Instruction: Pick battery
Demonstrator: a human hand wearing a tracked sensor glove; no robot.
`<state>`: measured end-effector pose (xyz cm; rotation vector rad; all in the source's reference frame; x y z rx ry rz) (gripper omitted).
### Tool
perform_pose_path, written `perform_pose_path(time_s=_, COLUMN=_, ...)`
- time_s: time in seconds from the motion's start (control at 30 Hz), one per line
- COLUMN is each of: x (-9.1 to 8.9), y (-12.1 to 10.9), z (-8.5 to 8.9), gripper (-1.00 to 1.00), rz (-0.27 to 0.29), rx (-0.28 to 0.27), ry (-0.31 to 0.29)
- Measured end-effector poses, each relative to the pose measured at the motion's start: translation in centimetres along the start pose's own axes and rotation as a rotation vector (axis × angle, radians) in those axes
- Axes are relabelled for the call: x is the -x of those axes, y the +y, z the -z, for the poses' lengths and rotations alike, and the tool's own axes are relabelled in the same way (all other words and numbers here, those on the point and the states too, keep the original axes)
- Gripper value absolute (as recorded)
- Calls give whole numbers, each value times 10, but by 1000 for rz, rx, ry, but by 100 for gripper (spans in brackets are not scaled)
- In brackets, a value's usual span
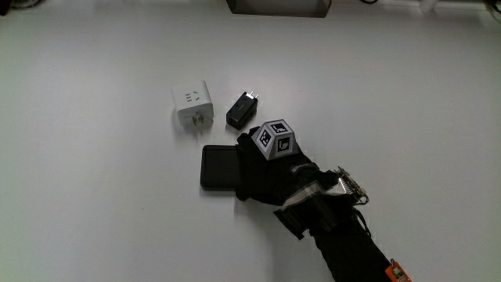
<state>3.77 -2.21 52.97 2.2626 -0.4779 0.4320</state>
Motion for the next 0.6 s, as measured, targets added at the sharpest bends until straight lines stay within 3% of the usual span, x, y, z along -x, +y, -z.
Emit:
perform_pose_path(time_s=0.1, x=-3, y=-4, z=-6, gripper=100, rz=-5, rx=-16, ry=4)
perform_pose_path(time_s=0.13, x=-3, y=-7, z=-10, gripper=100, rz=-23, rx=-9, ry=35)
perform_pose_path(time_s=0.47, x=-15, y=-43, z=-55, gripper=100, rz=-39, rx=-101, ry=12)
perform_pose_path(time_s=0.5, x=-20, y=-45, z=-57, gripper=100, rz=-43, rx=-95, ry=37)
perform_pose_path(time_s=0.6, x=-27, y=-56, z=-70, gripper=100, rz=-23, rx=-128, ry=25)
